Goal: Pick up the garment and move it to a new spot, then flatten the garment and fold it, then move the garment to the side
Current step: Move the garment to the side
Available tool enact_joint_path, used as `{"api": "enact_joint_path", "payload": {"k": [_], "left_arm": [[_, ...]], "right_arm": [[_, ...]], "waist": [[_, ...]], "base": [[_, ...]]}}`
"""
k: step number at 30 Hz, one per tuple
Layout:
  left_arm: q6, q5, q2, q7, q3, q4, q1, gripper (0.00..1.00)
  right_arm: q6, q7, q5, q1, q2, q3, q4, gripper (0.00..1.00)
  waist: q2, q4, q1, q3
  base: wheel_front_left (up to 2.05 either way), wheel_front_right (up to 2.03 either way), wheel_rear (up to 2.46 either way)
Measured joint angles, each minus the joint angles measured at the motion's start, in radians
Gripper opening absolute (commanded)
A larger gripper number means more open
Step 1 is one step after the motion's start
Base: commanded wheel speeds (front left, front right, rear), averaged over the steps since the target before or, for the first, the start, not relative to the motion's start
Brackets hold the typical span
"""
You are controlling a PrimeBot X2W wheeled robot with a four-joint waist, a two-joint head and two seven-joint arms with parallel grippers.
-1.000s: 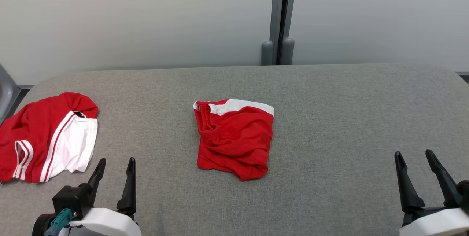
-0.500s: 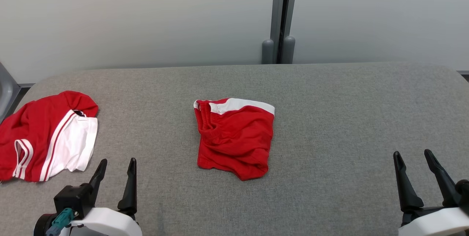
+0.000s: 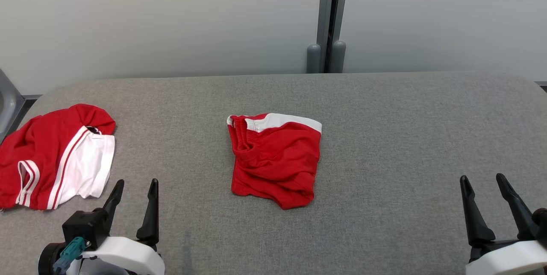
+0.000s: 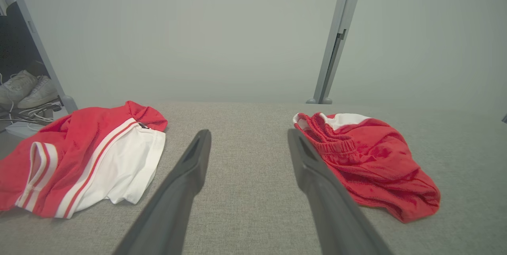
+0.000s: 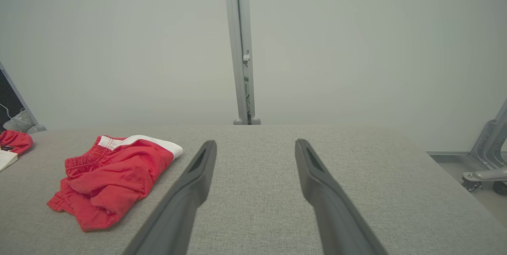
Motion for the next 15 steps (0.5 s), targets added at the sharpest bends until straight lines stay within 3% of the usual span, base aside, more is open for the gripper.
{"api": "enact_joint_path", "payload": {"k": [8,15], "left_arm": [[-0.003,0.0,-0.008,-0.016,-0.003,-0.008,-0.046,1.0],[-0.01,0.001,-0.035,-0.042,-0.012,-0.01,-0.103,1.0]], "right_arm": [[0.0,0.003,0.01,-0.049,-0.015,-0.021,0.012,1.0],[0.0,0.001,0.04,-0.142,-0.061,-0.016,0.096,1.0]], "waist": [[0.0,0.033,0.0,0.029],[0.0,0.114,0.0,0.082]], "base": [[0.0,0.0,0.0],[0.0,0.0,0.0]]}}
